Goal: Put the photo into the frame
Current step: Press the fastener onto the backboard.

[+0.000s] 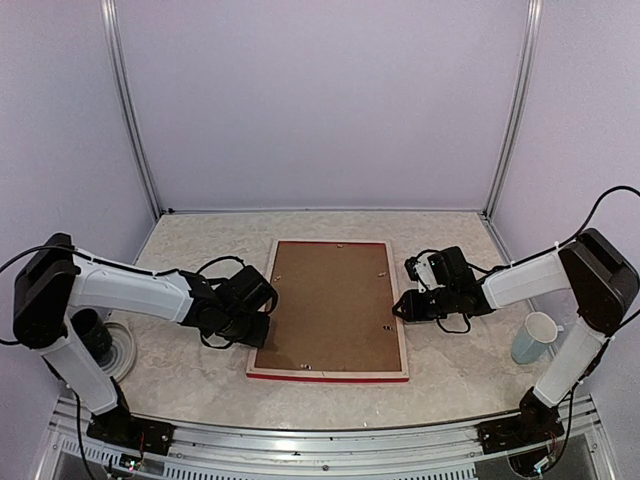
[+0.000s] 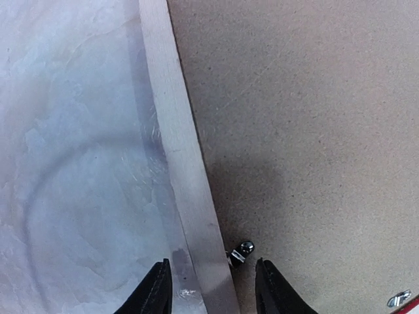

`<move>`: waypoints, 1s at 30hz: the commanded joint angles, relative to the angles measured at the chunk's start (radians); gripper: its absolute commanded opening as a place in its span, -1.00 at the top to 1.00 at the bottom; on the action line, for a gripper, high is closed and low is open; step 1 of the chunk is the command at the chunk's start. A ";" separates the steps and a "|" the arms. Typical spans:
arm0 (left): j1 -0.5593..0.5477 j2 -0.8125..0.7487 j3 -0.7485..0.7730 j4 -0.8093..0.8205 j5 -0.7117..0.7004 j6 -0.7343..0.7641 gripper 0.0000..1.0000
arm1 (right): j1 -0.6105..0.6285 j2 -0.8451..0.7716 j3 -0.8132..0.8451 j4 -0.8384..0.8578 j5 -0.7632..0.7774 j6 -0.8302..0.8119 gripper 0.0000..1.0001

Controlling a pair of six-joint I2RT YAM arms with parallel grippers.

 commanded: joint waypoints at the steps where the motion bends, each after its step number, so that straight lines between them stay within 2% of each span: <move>1: 0.004 -0.090 -0.003 -0.023 -0.006 0.012 0.11 | 0.015 0.026 -0.007 -0.003 -0.009 -0.002 0.48; 11: 0.025 -0.052 -0.003 -0.031 0.042 0.057 0.05 | 0.015 0.029 -0.007 -0.004 -0.007 -0.004 0.48; 19: 0.035 -0.012 -0.006 0.006 0.014 0.055 -0.07 | 0.016 0.026 -0.009 -0.004 -0.005 -0.006 0.42; 27: 0.067 -0.040 0.006 0.105 0.023 0.049 -0.41 | 0.016 0.010 -0.015 0.000 -0.005 -0.020 0.32; 30: 0.095 -0.044 0.015 0.142 0.007 0.038 -0.53 | 0.016 -0.002 -0.016 0.004 -0.013 -0.027 0.20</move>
